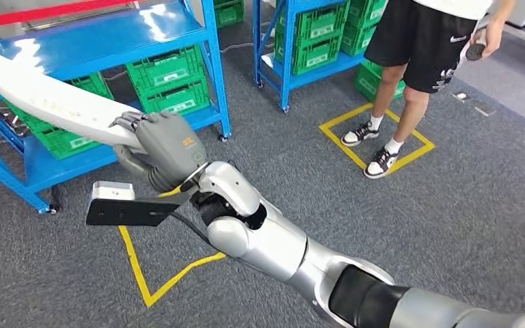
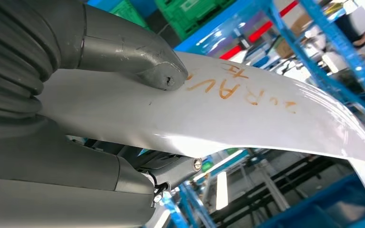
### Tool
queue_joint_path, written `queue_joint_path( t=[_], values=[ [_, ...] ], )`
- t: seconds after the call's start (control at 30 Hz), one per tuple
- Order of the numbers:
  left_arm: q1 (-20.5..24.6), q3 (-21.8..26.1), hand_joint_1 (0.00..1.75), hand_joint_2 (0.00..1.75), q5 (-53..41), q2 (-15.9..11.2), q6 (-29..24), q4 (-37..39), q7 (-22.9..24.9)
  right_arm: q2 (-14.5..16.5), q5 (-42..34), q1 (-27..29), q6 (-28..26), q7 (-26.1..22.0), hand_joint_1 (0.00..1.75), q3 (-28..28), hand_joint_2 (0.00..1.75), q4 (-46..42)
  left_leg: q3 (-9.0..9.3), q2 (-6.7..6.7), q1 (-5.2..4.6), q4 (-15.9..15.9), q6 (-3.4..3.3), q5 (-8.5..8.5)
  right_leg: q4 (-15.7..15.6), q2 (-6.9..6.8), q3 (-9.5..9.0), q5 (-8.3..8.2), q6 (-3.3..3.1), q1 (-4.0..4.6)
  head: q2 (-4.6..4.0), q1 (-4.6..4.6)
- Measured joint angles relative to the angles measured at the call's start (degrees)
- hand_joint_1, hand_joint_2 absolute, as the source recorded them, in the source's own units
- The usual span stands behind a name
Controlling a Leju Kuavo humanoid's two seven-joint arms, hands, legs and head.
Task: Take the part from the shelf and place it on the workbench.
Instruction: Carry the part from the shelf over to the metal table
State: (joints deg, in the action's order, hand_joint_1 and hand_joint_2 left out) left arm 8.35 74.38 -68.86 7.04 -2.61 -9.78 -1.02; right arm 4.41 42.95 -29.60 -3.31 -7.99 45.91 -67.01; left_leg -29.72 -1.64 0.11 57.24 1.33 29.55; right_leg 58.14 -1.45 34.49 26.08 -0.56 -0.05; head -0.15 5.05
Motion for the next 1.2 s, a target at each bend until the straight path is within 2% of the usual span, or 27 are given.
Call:
queue_joint_path(
  t=[0.07, 0.1, 0.13, 0.2, 0.23, 0.27, 0.3, 0.33, 0.4, 0.43, 0.47, 0.53, 0.6, 0.63, 0.7, 0.73, 0.77, 0.8, 0.83, 0.9, 0.93, 0.97, 1.03, 1.07, 1.1, 1.13, 1.2],
  values=[
    [-0.19, 0.01, 0.0, 1.75, 0.05, -0.01, 0.01, -0.01, 0.16, -0.07, -0.07, -0.31, 0.18, -0.09, 1.75, 0.17, 1.75, -0.1, -0.39, 0.73, 0.24, -0.33, -0.83, -0.52, 0.53, -0.22, 0.32, 0.35, 0.68, -0.07, 0.0, 0.01],
    [-0.31, 0.01, 0.0, 1.75, 0.08, -0.02, 0.0, -0.01, 0.26, -0.14, -0.1, -0.5, 0.27, -0.14, 1.75, 0.26, 1.75, -0.13, -0.66, 1.05, 0.39, -0.46, -1.24, -0.9, 1.92, 0.03, 0.93, 1.49, 0.98, -0.11, 0.0, 0.01],
    [-0.37, 0.02, 0.0, 1.75, 0.17, -0.02, -0.03, 0.0, 0.33, -0.26, -0.16, -0.65, 0.35, -0.22, 1.75, 0.32, 1.75, -0.15, -0.92, 1.38, 0.51, -0.53, -1.58, -1.32, 4.64, 0.42, 2.08, 3.35, 1.26, -0.18, 0.0, 0.03],
    [-0.42, 0.02, 0.0, 1.75, 0.45, -0.04, -0.12, -0.01, 0.33, -0.55, -0.27, -0.79, 0.47, -0.45, 1.75, 0.47, 1.75, -0.11, -1.93, 2.21, 0.49, -0.31, -1.85, -1.98, 12.37, 0.95, 5.27, 7.6, 1.63, -0.27, 0.0, 0.04],
    [-0.45, 0.02, 0.0, 1.75, 0.58, -0.04, -0.19, -0.01, 0.34, -0.69, -0.33, -0.79, 0.5, -0.53, 1.75, 0.56, 1.75, -0.07, -2.43, 2.66, 0.48, -0.11, -1.85, -2.22, 15.46, 1.02, 6.47, 8.78, 1.71, -0.29, 0.0, 0.04],
    [-0.49, 0.02, 0.0, 1.75, 0.65, -0.04, -0.24, -0.01, 0.4, -0.8, -0.34, -0.79, 0.51, -0.59, 1.75, 0.64, 1.75, -0.03, -2.88, 3.16, 0.47, 0.12, -1.81, -2.41, 16.61, 1.08, 6.73, 8.88, 1.71, -0.3, 0.0, 0.04],
    [-0.51, 0.02, 0.0, 1.75, 0.65, -0.03, -0.29, 0.0, 0.51, -0.86, -0.37, -0.82, 0.51, -0.61, 1.75, 0.71, 1.75, 0.0, -3.26, 3.7, 0.48, 0.38, -1.72, -2.55, 15.46, 1.21, 5.81, 7.95, 1.61, -0.31, 0.0, 0.05],
    [-0.48, 0.02, 0.0, 1.75, 0.63, -0.01, -0.32, 0.01, 0.63, -0.9, -0.4, -0.87, 0.5, -0.61, 1.75, 0.77, 1.75, 0.02, -3.57, 4.25, 0.48, 0.64, -1.61, -2.66, 12.22, 1.62, 3.83, 6.3, 1.44, -0.32, 0.0, 0.05],
    [-0.31, 0.02, 0.0, 1.75, 0.57, 0.07, -0.34, 0.02, 0.83, -0.98, -0.45, -1.04, 0.49, -0.6, 1.75, 0.85, 1.75, 0.02, -4.18, 5.37, 0.46, 1.21, -1.24, -2.86, 4.36, 3.81, -0.54, 3.76, 0.87, -0.35, 0.0, 0.02],
    [-0.22, 0.02, 0.0, 1.75, 0.54, 0.08, -0.35, 0.02, 0.9, -1.05, -0.46, -1.09, 0.49, -0.56, 1.75, 0.87, 1.75, 0.02, -4.5, 5.83, 0.45, 1.39, -0.95, -3.0, 1.93, 4.58, -1.76, 3.19, 0.63, -0.34, 0.0, 0.02],
    [-0.17, 0.02, 0.0, 1.75, 0.5, 0.09, -0.36, 0.02, 1.02, -1.11, -0.45, -1.1, 0.46, -0.5, 1.75, 0.89, 1.75, 0.02, -4.8, 6.29, 0.48, 1.42, -0.56, -3.2, 0.91, 4.98, -2.14, 3.11, 0.38, -0.22, 0.0, 0.04],
    [-0.19, 0.02, 0.0, 1.75, 0.45, 0.02, -0.37, 0.0, 1.32, -1.16, -0.4, -1.06, 0.35, -0.38, 1.75, 0.93, 1.75, 0.02, -5.28, 7.11, 0.56, 1.1, 0.3, -3.71, 0.67, 3.96, -2.01, 2.65, -0.15, -0.14, 0.0, 0.07],
    [-0.18, 0.02, 0.0, 1.75, 0.48, 0.0, -0.37, 0.04, 1.56, -1.03, -0.26, -1.06, 0.21, -0.35, 1.75, 0.97, 1.75, 0.02, -6.05, 6.01, 0.53, 2.11, 0.87, -3.06, 0.11, 2.8, -2.01, 2.05, -0.94, -0.38, 0.0, -0.07],
    [-0.08, 0.02, 0.0, 1.75, 0.52, -0.01, -0.37, 0.05, 1.62, -0.96, -0.17, -1.06, 0.15, -0.34, 1.75, 0.97, 1.75, 0.02, -6.99, 4.87, 0.51, 4.09, 1.08, -1.78, -0.14, 2.13, -1.98, 1.81, -1.24, -0.53, 0.0, -0.17],
    [0.15, 0.02, 0.0, 1.75, 0.61, -0.02, -0.37, 0.08, 1.7, -0.89, -0.02, -1.04, 0.11, -0.35, 1.75, 0.98, 1.75, 0.09, -9.94, 2.78, 0.58, 11.16, 1.56, 2.11, -0.22, 0.76, -1.71, 1.63, -1.54, -0.5, 0.0, -0.35],
    [0.19, 0.02, 0.0, 1.75, 0.63, -0.04, -0.37, 0.08, 1.72, -0.89, 0.02, -1.02, 0.15, -0.36, 1.75, 0.99, 1.75, 0.17, -11.27, 2.4, 0.65, 14.5, 1.82, 3.57, -0.2, 0.01, -1.57, 1.6, -1.55, -0.48, 0.0, -0.35],
    [0.16, 0.02, 0.0, 1.75, 0.65, -0.09, -0.37, 0.08, 1.74, -0.89, 0.05, -1.01, 0.21, -0.39, 1.75, 0.99, 1.75, 0.26, -11.87, 2.18, 0.71, 16.42, 2.01, 4.13, -0.18, -0.7, -1.46, 1.57, -1.55, -0.48, 0.0, -0.36],
    [0.1, 0.02, 0.0, 1.75, 0.65, -0.15, -0.37, 0.08, 1.77, -0.88, 0.07, -1.02, 0.28, -0.43, 1.75, 0.99, 1.75, 0.34, -11.33, 1.98, 0.77, 16.05, 2.12, 3.56, -0.13, -1.4, -1.4, 1.55, -1.53, -0.48, 0.0, -0.36],
    [0.05, 0.02, 0.0, 1.75, 0.66, -0.25, -0.37, 0.07, 1.78, -0.86, 0.07, -1.03, 0.34, -0.49, 1.75, 0.99, 1.75, 0.39, -9.68, 1.55, 0.81, 13.51, 2.14, 2.14, -0.06, -2.08, -1.38, 1.56, -1.48, -0.48, 0.0, -0.36],
    [0.11, 0.02, 0.0, 1.75, 0.68, -0.41, -0.37, 0.06, 1.75, -0.83, 0.06, -1.14, 0.42, -0.65, 1.75, 0.99, 1.75, 0.42, -5.03, -0.76, 0.6, 5.59, 1.85, -0.77, 0.2, -3.36, -1.38, 1.69, -1.18, -0.33, 0.0, -0.38],
    [0.19, 0.02, 0.0, 1.75, 0.68, -0.46, -0.37, 0.05, 1.73, -0.82, 0.05, -1.23, 0.44, -0.72, 1.75, 1.01, 1.75, 0.43, -3.5, -1.66, 0.41, 2.69, 1.41, -1.54, 0.32, -3.96, -1.35, 1.75, -0.91, -0.17, 0.0, -0.34],
    [0.25, 0.02, 0.0, 1.75, 0.68, -0.47, -0.37, 0.05, 1.72, -0.82, 0.04, -1.3, 0.46, -0.8, 1.75, 1.03, 1.75, 0.44, -2.78, -2.21, 0.22, 1.11, 0.95, -1.78, 0.4, -4.48, -1.33, 1.78, -0.61, -0.01, 0.0, -0.31],
    [0.15, 0.02, 0.0, 1.75, 0.69, -0.48, -0.37, 0.06, 1.7, -0.82, -0.02, -1.37, 0.49, -0.85, 1.75, 1.09, 1.75, 0.45, -3.09, -1.21, 0.08, 0.79, 0.0, -1.91, 0.36, -5.58, -1.37, 1.73, -0.01, 0.15, 0.0, -0.22],
    [0.03, 0.02, 0.0, 1.75, 0.71, -0.45, -0.37, 0.07, 1.7, -0.82, -0.06, -1.38, 0.49, -0.86, 1.75, 1.12, 1.75, 0.46, -3.2, -0.61, 0.16, 0.73, -0.34, -2.08, 0.63, -5.48, -1.32, 1.92, 0.33, 0.05, 0.0, -0.22],
    [-0.04, 0.02, 0.0, 1.75, 0.75, -0.43, -0.37, 0.08, 1.67, -0.82, -0.09, -1.37, 0.49, -0.87, 1.75, 1.15, 1.75, 0.47, -3.3, 0.02, 0.29, 0.63, -0.7, -2.28, 1.56, -4.54, -1.0, 2.62, 0.67, -0.06, 0.0, -0.21],
    [-0.03, 0.02, 0.0, 1.75, 0.78, -0.4, -0.37, 0.08, 1.64, -0.85, -0.11, -1.36, 0.49, -0.89, 1.75, 1.18, 1.75, 0.5, -3.38, 0.61, 0.43, 0.52, -1.07, -2.51, 3.63, -3.02, -0.14, 3.97, 0.97, -0.18, 0.0, -0.15],
    [0.11, 0.02, 0.0, 1.75, 0.84, -0.39, -0.37, 0.08, 1.56, -1.02, -0.11, -1.24, 0.5, -0.88, 1.75, 1.24, 1.75, 0.66, -3.69, 1.86, 0.57, 0.49, -1.57, -2.84, 10.61, 0.24, 3.02, 7.81, 1.34, -0.34, 0.0, -0.04]
  ],
)
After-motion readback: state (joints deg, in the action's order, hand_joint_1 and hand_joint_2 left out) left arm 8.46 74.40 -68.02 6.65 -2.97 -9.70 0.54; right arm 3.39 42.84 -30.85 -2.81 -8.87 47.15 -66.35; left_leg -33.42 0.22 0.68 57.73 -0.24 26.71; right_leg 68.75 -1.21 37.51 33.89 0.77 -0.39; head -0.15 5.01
